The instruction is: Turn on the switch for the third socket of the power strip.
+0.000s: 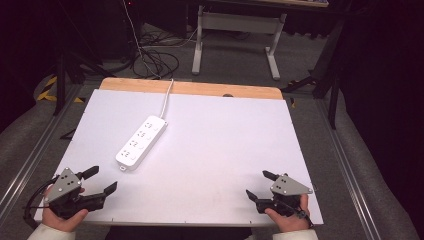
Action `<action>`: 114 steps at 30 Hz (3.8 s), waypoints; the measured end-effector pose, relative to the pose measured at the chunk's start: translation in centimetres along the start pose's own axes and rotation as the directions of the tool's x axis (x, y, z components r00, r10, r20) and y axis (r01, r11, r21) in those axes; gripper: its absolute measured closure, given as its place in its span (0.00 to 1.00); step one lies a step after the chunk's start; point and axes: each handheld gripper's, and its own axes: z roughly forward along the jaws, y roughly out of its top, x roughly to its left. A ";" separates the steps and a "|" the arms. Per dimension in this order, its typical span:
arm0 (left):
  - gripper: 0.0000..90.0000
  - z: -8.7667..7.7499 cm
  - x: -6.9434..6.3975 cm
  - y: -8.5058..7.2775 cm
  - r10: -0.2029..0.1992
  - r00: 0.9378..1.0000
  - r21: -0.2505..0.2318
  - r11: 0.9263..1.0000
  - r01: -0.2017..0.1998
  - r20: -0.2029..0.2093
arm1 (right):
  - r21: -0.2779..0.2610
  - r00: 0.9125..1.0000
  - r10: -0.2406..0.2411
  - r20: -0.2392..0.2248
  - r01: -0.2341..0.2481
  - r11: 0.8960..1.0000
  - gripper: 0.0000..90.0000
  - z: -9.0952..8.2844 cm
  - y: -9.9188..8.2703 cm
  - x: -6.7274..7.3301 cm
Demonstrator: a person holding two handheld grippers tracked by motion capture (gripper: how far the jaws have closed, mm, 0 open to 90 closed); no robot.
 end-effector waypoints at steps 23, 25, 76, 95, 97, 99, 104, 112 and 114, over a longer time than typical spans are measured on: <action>0.27 0.0 0.2 2.3 -0.018 1.000 0.008 1.000 0.018 -0.008 | -0.010 1.000 -0.003 0.005 0.003 1.000 0.21 -0.1 0.0 0.0; 0.27 0.1 0.1 2.6 -0.018 1.000 0.017 1.000 0.018 -0.007 | -0.010 1.000 -0.003 0.004 0.003 1.000 0.21 -0.1 0.0 0.0; 0.72 4.1 0.8 10.0 0.010 0.993 0.130 0.991 -0.026 0.118 | -0.037 1.000 0.006 -0.007 -0.006 0.999 0.21 -0.4 -0.1 -0.1; 0.75 7.3 2.2 11.5 -0.045 0.992 0.195 0.981 0.020 0.120 | -0.046 1.000 0.011 -0.011 -0.011 0.999 0.21 -0.5 -0.1 -0.2; 0.75 7.5 2.2 11.5 -0.039 0.993 0.200 0.980 0.016 0.115 | -0.042 1.000 0.010 -0.013 -0.011 0.999 0.21 -0.5 -0.1 -0.2; 0.76 8.1 2.3 11.6 -0.067 0.990 0.210 0.977 0.040 0.126 | -0.041 1.000 0.009 -0.013 -0.009 0.999 0.21 -0.5 -0.1 -0.2; 0.75 8.9 2.7 11.6 -0.069 0.991 0.224 0.974 0.042 0.112 | -0.041 1.000 0.010 -0.012 -0.010 0.999 0.21 -0.5 -0.1 -0.2; 0.74 10.6 3.2 11.8 -0.048 0.994 0.258 0.966 0.022 0.095 | -0.042 1.000 0.011 -0.018 -0.012 0.999 0.21 -0.5 -0.2 -0.2; 0.74 11.0 3.1 11.9 -0.053 0.994 0.266 0.964 0.026 0.093 | -0.042 1.000 0.010 -0.017 -0.011 0.999 0.21 -0.5 -0.2 -0.3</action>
